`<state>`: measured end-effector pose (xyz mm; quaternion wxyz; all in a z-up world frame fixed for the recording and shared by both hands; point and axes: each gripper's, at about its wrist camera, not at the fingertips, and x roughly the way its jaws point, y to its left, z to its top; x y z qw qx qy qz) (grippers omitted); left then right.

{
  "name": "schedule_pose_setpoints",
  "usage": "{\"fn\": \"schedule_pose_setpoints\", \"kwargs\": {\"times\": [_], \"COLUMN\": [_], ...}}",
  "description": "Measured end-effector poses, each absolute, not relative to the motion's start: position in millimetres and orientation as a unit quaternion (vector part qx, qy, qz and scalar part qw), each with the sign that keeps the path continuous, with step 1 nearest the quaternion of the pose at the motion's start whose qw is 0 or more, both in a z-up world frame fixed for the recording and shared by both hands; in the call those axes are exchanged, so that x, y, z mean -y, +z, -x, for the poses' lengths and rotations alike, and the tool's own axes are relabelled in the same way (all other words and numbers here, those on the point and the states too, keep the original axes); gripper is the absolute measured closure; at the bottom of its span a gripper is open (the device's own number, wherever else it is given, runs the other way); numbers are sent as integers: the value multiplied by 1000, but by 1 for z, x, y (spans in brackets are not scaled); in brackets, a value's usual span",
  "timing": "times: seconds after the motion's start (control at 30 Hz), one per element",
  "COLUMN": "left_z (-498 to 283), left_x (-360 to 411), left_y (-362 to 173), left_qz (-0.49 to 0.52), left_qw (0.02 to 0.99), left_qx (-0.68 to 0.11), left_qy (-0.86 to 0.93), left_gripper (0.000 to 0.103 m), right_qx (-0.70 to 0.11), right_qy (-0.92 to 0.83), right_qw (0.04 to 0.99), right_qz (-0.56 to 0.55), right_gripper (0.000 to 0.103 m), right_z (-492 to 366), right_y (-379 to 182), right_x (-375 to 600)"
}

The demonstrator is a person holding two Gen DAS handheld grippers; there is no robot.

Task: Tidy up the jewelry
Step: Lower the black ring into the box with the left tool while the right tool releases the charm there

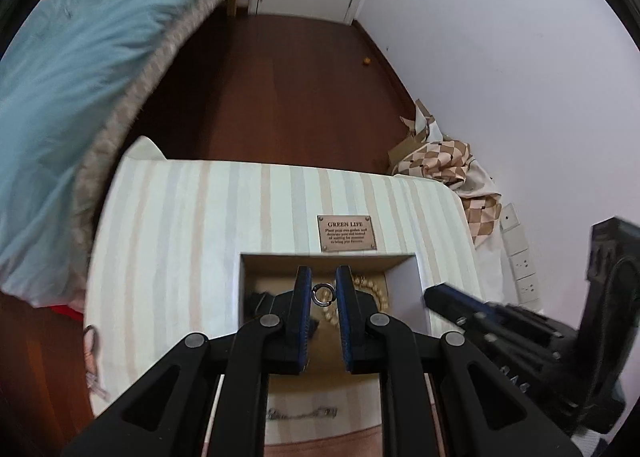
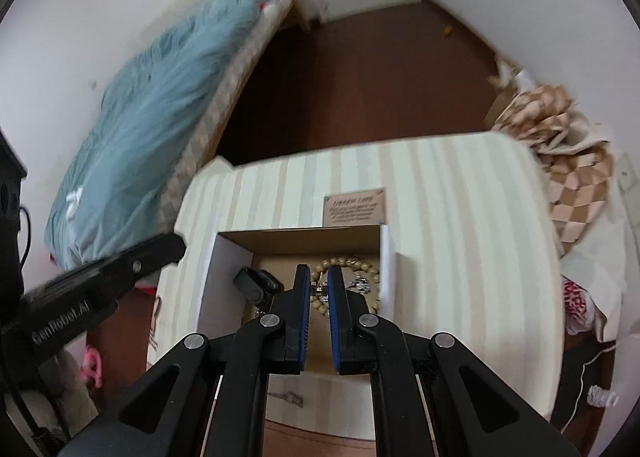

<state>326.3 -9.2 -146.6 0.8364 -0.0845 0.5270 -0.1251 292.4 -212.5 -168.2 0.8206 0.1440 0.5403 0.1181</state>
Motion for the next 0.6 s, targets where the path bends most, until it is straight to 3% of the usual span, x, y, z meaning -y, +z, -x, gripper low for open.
{"fn": "schedule_pose_setpoints", "kwargs": {"times": [0.2,0.3,0.37,0.43,0.5,0.6], "left_z": [-352,-353,-351,-350,-346,-336], "left_x": [12,13,13,10,5,-4], "left_y": [-167,-167,-165,-163,-161,-160], "left_qz": [82,67,57,51,48,33], "left_qw": [806,812,817,824,831,839], "left_qx": [-572,-569,-564,-557,-547,-540], "left_qy": [-127,-115,-105,-94,-85,-53], "left_gripper": [92,89,72,23,19,15], "right_qx": [-586,-595,-594,-589,-583,-575], "right_qy": [118,121,118,116,110,93], "right_qw": [789,782,785,788,796,807], "right_qz": [-143,-144,-135,-132,-120,-98], "right_gripper": [93,78,60,56,54,38], "right_z": [-318,-320,-317,-314,-311,-302], "right_y": [-188,-190,-190,-187,-182,-175], "right_x": [214,214,214,214,212,211]}}
